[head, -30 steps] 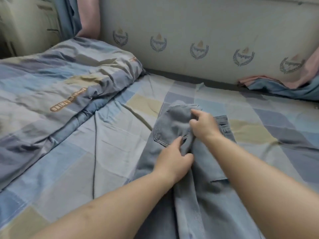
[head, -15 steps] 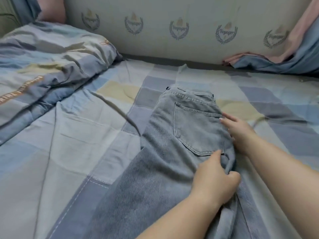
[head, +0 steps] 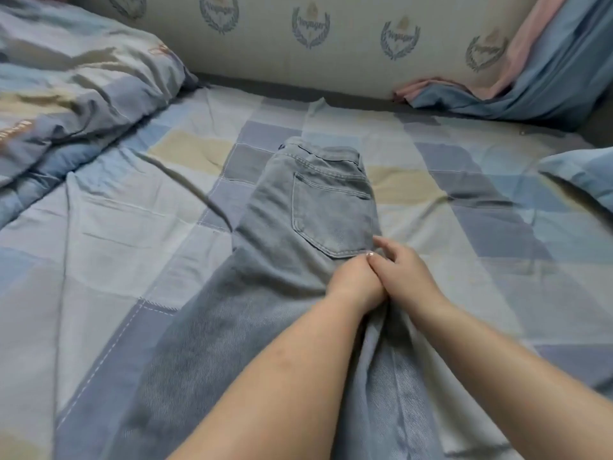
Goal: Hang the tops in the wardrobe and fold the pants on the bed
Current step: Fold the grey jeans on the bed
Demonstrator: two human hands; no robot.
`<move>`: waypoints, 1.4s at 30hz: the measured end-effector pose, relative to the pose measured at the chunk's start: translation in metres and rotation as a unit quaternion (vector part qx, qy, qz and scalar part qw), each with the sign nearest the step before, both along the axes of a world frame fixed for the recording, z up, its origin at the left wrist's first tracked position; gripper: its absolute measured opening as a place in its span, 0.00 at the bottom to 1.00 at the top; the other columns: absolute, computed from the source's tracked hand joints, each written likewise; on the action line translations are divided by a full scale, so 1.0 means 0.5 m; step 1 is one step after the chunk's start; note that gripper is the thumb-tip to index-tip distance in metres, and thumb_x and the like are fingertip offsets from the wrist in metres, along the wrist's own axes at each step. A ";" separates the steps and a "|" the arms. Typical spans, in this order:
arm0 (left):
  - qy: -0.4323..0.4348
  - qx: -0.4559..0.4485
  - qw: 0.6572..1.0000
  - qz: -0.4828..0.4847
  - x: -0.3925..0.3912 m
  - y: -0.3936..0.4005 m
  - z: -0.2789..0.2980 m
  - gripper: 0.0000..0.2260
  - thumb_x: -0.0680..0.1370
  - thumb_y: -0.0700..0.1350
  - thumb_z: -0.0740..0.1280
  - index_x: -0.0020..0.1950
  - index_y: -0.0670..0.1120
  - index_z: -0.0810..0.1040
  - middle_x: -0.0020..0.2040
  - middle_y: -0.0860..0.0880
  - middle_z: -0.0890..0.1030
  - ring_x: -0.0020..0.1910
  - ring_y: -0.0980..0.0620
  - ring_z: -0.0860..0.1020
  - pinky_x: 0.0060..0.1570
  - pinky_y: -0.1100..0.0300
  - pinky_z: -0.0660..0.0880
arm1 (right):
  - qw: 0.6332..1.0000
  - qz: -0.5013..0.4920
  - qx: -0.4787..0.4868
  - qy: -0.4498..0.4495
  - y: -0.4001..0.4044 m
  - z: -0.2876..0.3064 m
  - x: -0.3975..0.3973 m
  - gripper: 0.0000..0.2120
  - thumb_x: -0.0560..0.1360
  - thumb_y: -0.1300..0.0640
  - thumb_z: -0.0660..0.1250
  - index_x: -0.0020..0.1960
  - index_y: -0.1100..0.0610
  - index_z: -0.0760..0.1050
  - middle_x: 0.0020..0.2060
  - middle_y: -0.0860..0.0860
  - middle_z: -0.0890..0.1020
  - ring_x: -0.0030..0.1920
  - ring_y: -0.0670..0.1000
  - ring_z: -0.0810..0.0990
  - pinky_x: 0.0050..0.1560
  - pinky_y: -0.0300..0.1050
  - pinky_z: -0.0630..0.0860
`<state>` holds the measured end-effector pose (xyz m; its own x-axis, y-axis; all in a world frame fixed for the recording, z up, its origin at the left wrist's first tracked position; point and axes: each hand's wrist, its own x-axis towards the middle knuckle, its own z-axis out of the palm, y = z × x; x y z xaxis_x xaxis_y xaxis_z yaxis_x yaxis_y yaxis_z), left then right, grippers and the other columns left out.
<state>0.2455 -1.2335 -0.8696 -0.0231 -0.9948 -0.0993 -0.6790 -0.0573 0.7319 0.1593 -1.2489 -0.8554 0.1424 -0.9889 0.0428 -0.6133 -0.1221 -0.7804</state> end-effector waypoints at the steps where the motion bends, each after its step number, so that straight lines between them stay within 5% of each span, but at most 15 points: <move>1: 0.014 0.026 1.000 -0.008 0.007 0.004 0.013 0.19 0.77 0.44 0.64 0.68 0.45 0.71 0.66 0.44 0.76 0.64 0.47 0.74 0.63 0.57 0.70 | 1.000 0.020 -0.011 0.002 0.064 0.000 -0.020 0.17 0.77 0.60 0.64 0.66 0.60 0.74 0.61 0.58 0.77 0.63 0.47 0.74 0.67 0.39 0.66; 3: 0.040 0.103 0.993 -0.039 0.008 0.044 0.032 0.30 0.72 0.47 0.71 0.72 0.46 0.66 0.67 0.48 0.74 0.66 0.50 0.72 0.63 0.62 0.67 | 0.999 0.044 -0.009 0.024 0.201 0.007 -0.064 0.21 0.75 0.54 0.67 0.67 0.54 0.71 0.58 0.52 0.74 0.55 0.28 0.69 0.57 0.20 0.60; 5: 0.013 0.140 0.987 -0.078 -0.002 0.101 0.052 0.30 0.68 0.50 0.76 0.67 0.50 0.69 0.58 0.51 0.74 0.61 0.52 0.74 0.57 0.64 0.68 | 0.998 0.052 0.004 0.035 0.289 0.025 -0.095 0.29 0.73 0.49 0.69 0.71 0.51 0.65 0.58 0.48 0.69 0.51 0.26 0.66 0.54 0.17 0.56; 7: -0.053 0.125 0.989 -0.061 -0.009 0.144 0.049 0.26 0.67 0.50 0.75 0.62 0.48 0.72 0.58 0.50 0.76 0.59 0.49 0.75 0.52 0.61 0.70 | 0.998 0.030 0.050 0.001 0.326 0.033 -0.102 0.35 0.71 0.47 0.70 0.74 0.51 0.60 0.63 0.50 0.66 0.58 0.36 0.68 0.62 0.29 0.64; 9: -0.162 0.075 0.984 -0.015 -0.007 0.196 0.062 0.18 0.68 0.49 0.71 0.55 0.46 0.72 0.58 0.44 0.76 0.57 0.44 0.75 0.48 0.58 0.70 | 0.986 0.005 0.148 -0.071 0.370 0.053 -0.087 0.40 0.70 0.47 0.72 0.76 0.49 0.55 0.63 0.51 0.67 0.57 0.46 0.75 0.56 0.48 0.78; 12: -0.259 0.040 0.965 0.008 0.021 0.257 0.089 0.12 0.70 0.51 0.66 0.49 0.48 0.69 0.54 0.45 0.76 0.53 0.44 0.75 0.44 0.57 0.68 | 0.966 0.045 0.244 -0.074 0.442 0.037 -0.056 0.47 0.68 0.44 0.72 0.77 0.48 0.46 0.49 0.48 0.78 0.46 0.46 0.79 0.45 0.45 0.80; 15: -0.306 0.022 0.952 -0.016 0.040 0.296 0.122 0.09 0.72 0.52 0.63 0.39 0.48 0.69 0.42 0.48 0.76 0.42 0.45 0.73 0.39 0.59 0.66 | 0.982 0.078 0.173 -0.020 0.489 0.007 -0.048 0.36 0.70 0.48 0.67 0.75 0.49 0.56 0.49 0.42 0.81 0.52 0.45 0.79 0.54 0.42 0.74; 19: -0.196 -0.016 0.980 -0.012 -0.034 0.314 0.135 0.13 0.73 0.49 0.62 0.31 0.46 0.65 0.31 0.51 0.69 0.39 0.44 0.70 0.31 0.59 0.61 | 0.958 0.000 0.181 -0.223 0.532 -0.014 -0.110 0.22 0.73 0.61 0.65 0.66 0.53 0.69 0.50 0.49 0.84 0.51 0.49 0.82 0.58 0.50 0.76; 21: -0.152 -0.003 0.988 -0.019 -0.081 0.329 0.105 0.13 0.75 0.50 0.62 0.33 0.46 0.66 0.33 0.50 0.72 0.42 0.44 0.73 0.33 0.58 0.63 | 0.957 -0.010 0.176 -0.231 0.551 -0.030 -0.152 0.22 0.74 0.65 0.66 0.66 0.53 0.69 0.47 0.50 0.85 0.48 0.49 0.83 0.54 0.51 0.78; 24: -0.147 -0.038 0.988 -0.002 -0.119 0.377 0.030 0.11 0.78 0.54 0.61 0.47 0.48 0.74 0.49 0.48 0.78 0.53 0.45 0.74 0.49 0.55 0.69 | 0.928 0.036 0.246 -0.279 0.570 -0.043 -0.185 0.21 0.74 0.66 0.67 0.62 0.48 0.68 0.31 0.49 0.83 0.28 0.43 0.80 0.26 0.37 0.75; 25: -0.156 -0.062 0.986 0.000 -0.122 0.401 0.009 0.12 0.78 0.55 0.61 0.52 0.47 0.75 0.54 0.47 0.77 0.56 0.46 0.73 0.55 0.54 0.69 | 0.912 0.050 0.277 -0.298 0.578 -0.044 -0.190 0.23 0.74 0.67 0.68 0.62 0.47 0.67 0.30 0.51 0.83 0.26 0.44 0.80 0.23 0.36 0.73; 28: -0.137 -0.089 0.986 -0.027 -0.120 0.431 0.002 0.17 0.79 0.54 0.61 0.64 0.47 0.74 0.62 0.45 0.73 0.62 0.44 0.69 0.64 0.53 0.65 | 0.864 0.118 0.330 -0.361 0.588 -0.034 -0.205 0.33 0.70 0.64 0.70 0.67 0.38 0.63 0.46 0.55 0.85 0.41 0.52 0.85 0.32 0.44 0.80; 31: -0.097 -0.048 0.992 -0.069 -0.096 0.451 0.015 0.18 0.80 0.51 0.60 0.69 0.47 0.72 0.68 0.45 0.71 0.68 0.45 0.66 0.69 0.55 0.61 | 0.839 0.173 0.328 -0.399 0.621 -0.024 -0.203 0.32 0.69 0.62 0.71 0.68 0.43 0.65 0.56 0.55 0.82 0.52 0.55 0.83 0.41 0.47 0.81; 36: -0.090 -0.027 0.987 -0.130 -0.063 0.500 0.019 0.18 0.82 0.44 0.56 0.72 0.46 0.69 0.74 0.47 0.66 0.73 0.49 0.61 0.73 0.53 0.55 | 0.851 0.131 0.313 -0.401 0.684 -0.020 -0.187 0.22 0.66 0.63 0.69 0.60 0.64 0.73 0.52 0.61 0.83 0.49 0.56 0.84 0.42 0.44 0.81; 42: -0.141 0.017 0.973 -0.183 -0.002 0.616 0.051 0.22 0.82 0.50 0.57 0.76 0.48 0.61 0.77 0.46 0.60 0.76 0.49 0.56 0.71 0.60 0.51 | 0.891 -0.014 0.324 -0.319 0.798 0.039 -0.196 0.09 0.76 0.64 0.63 0.54 0.65 0.77 0.47 0.61 0.83 0.43 0.57 0.82 0.39 0.49 0.78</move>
<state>0.2444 -0.9254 -0.8442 -0.3429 -0.9207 -0.1864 -0.8317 0.2053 0.5158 0.0611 -0.8501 -0.8359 0.2684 -0.8376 -0.4757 -0.0164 0.4898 -0.8717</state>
